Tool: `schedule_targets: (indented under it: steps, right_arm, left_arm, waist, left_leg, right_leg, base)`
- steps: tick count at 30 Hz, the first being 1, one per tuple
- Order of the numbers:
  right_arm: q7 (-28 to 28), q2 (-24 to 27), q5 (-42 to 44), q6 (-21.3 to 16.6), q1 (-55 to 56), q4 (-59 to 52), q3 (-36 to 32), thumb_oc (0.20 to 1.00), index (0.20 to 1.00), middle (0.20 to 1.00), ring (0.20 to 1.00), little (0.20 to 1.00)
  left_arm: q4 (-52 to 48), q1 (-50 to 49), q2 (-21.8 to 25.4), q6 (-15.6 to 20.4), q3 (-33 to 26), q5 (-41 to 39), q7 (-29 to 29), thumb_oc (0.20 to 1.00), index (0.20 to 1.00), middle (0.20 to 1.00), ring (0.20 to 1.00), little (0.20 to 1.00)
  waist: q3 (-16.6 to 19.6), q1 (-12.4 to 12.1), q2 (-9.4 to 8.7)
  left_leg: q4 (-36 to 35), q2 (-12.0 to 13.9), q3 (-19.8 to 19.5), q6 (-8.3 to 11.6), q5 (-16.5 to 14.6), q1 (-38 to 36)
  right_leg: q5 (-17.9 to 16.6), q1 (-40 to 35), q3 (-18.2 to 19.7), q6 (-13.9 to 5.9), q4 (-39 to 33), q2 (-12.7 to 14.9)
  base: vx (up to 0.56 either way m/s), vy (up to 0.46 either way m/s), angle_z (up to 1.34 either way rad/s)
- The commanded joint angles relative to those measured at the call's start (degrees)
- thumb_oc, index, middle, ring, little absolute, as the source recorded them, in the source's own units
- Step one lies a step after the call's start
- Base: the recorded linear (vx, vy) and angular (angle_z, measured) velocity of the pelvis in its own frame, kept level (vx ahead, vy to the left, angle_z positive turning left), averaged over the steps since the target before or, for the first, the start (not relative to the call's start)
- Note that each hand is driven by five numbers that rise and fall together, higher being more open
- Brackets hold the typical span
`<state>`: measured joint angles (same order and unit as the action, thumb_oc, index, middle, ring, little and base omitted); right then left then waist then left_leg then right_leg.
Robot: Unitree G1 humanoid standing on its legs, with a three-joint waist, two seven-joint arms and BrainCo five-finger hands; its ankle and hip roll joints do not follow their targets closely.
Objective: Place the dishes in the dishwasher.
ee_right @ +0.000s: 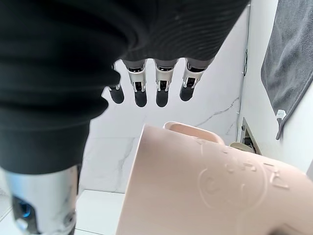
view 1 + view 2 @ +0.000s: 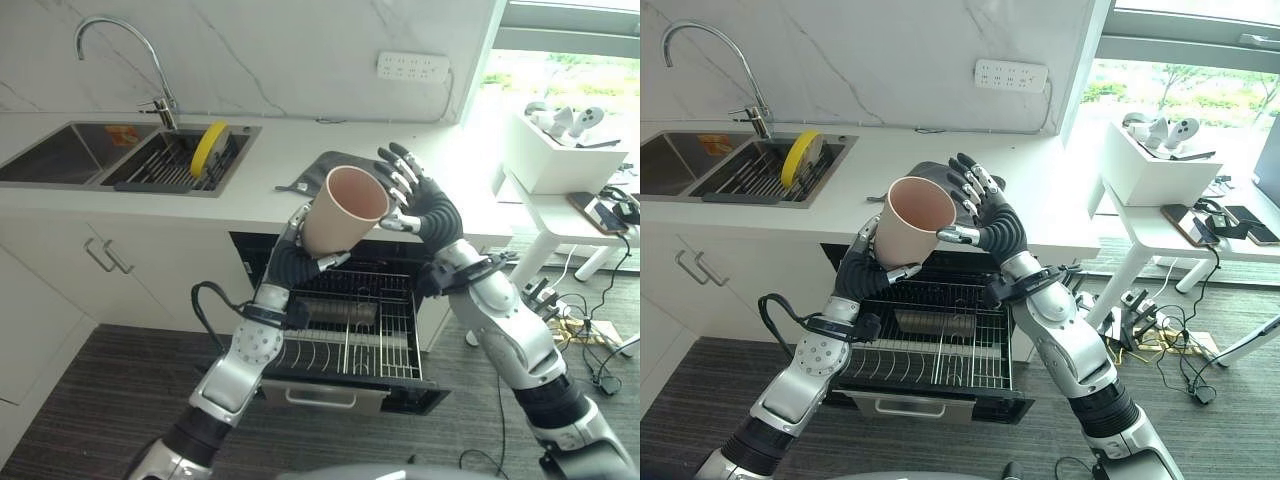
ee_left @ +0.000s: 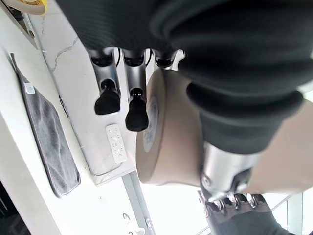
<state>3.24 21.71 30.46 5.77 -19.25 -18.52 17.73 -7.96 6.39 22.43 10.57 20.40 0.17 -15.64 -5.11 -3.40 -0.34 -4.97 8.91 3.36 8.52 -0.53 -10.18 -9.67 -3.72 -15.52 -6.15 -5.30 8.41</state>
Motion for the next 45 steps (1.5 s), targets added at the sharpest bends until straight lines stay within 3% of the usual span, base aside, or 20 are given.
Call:
schedule_targets:
  steps: [1, 13, 27, 37, 45]
  right_arm:
    - [-0.89, -0.77, -0.27, -2.19, -5.02, -1.3, -1.01, 1.0, 1.0, 1.0, 1.0, 1.0]
    - [-1.73, -0.6, -4.25, 0.58, -5.31, -0.24, 0.37, 1.0, 1.0, 1.0, 1.0, 1.0]
    - [-1.41, 0.2, -11.38, 1.77, -5.88, 0.07, 1.23, 1.0, 1.0, 1.0, 1.0, 1.0]
    - [-0.44, 0.83, -8.88, 2.02, -6.82, -0.57, 0.34, 1.0, 1.0, 1.0, 1.0, 1.0]
    - [1.08, -0.29, -4.54, -0.39, -7.47, -1.17, -0.1, 1.0, 1.0, 1.0, 1.0, 1.0]
  left_arm:
    - [-0.48, 7.22, 1.85, 2.07, 2.36, -0.61, -0.2, 0.2, 0.2, 0.2, 0.2, 0.2]
    - [-1.62, 7.82, 1.64, 1.63, 1.42, -1.54, -0.81, 0.2, 0.2, 0.2, 0.2, 0.2]
    - [-5.37, 9.99, 2.52, -1.64, 0.0, -2.12, 0.87, 0.2, 0.2, 0.2, 0.2, 0.2]
    - [-7.37, 11.52, 2.9, -4.74, 0.44, -3.45, 3.68, 0.2, 0.2, 0.2, 0.2, 0.2]
    - [-5.78, 11.77, 2.04, -4.14, 2.84, -2.79, 3.76, 0.2, 0.2, 0.2, 0.2, 0.2]
  waist:
    - [-0.25, -0.9, -0.38]
    - [-0.26, -0.91, -0.35]
    - [-0.62, -0.89, -0.15]
    - [-0.82, -0.65, -0.07]
    - [-0.78, -0.48, -0.08]
  left_leg:
    - [-0.03, 0.35, 2.26, -3.53, -4.92, 0.87]
    - [-0.03, 0.14, 1.97, -3.67, -4.84, 0.82]
    - [-0.03, -0.14, 1.29, -3.76, -4.81, 0.91]
    - [-0.03, -0.37, 1.03, -3.9, -4.42, 1.13]
    - [-0.03, -0.4, 1.52, -4.03, -4.51, 1.09]
  right_leg:
    - [12.81, -7.26, -0.96, -3.49, 0.31, 2.89]
    - [12.93, -7.38, -0.7, -3.25, 0.35, 2.57]
    - [13.13, -7.37, -0.75, -3.4, 0.55, 2.63]
    - [12.79, -7.11, -0.66, -3.4, 0.59, 2.61]
    - [12.7, -7.13, -0.65, -3.36, 0.47, 2.59]
  base:
    - [0.0, 0.0, 0.0]
    - [0.0, -0.001, 0.03]
    - [0.0, 0.0, 0.0]
    - [0.0, 0.0, 0.0]
    - [0.0, 0.0, 0.0]
